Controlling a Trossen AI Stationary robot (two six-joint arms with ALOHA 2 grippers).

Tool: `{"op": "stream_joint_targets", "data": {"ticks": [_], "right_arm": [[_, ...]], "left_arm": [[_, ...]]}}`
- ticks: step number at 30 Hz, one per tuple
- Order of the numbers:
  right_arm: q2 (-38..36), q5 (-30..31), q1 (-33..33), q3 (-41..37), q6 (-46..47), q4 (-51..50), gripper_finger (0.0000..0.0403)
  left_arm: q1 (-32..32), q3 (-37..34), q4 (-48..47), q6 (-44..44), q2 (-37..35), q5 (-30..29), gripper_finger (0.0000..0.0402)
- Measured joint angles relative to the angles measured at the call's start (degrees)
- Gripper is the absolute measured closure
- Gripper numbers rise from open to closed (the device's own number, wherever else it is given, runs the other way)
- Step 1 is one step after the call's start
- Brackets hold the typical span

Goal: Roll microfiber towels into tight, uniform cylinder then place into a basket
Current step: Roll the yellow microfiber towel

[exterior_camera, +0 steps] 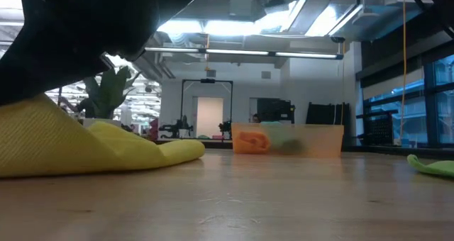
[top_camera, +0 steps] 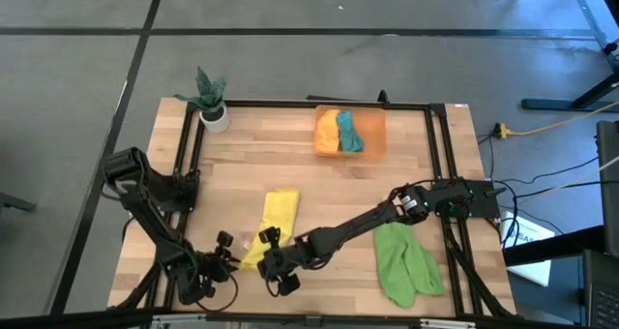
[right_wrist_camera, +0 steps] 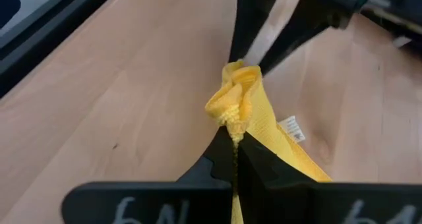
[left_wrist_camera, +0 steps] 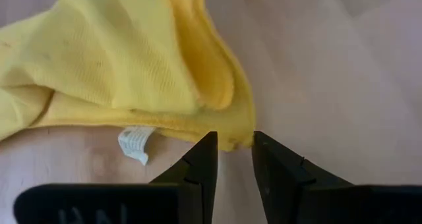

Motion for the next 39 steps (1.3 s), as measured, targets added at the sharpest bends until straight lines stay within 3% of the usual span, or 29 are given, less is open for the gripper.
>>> {"op": "stream_joint_targets", "data": {"ticks": [22, 29, 32, 39], "right_arm": [[0.0, 0.0, 0.0, 0.0, 0.0, 0.6, 0.0400], [0.0, -0.4, 0.6, 0.0, 4.2, -1.0, 0.0400], [0.0, -1.8, 0.8, 0.0, 8.1, -3.2, 0.0400], [0.0, -4.4, 1.1, 0.0, 20.2, -5.5, 0.0400]], "left_arm": [[2.8, 0.2, 8.0, -1.3, 7.3, -5.0, 0.0321], [3.0, 0.2, 6.5, -1.5, 4.7, -2.2, 0.0393], [3.2, 1.4, 2.6, -1.5, 3.2, -1.5, 0.0397], [7.2, 8.0, -6.1, -4.2, 1.9, 6.6, 0.0401]]}}
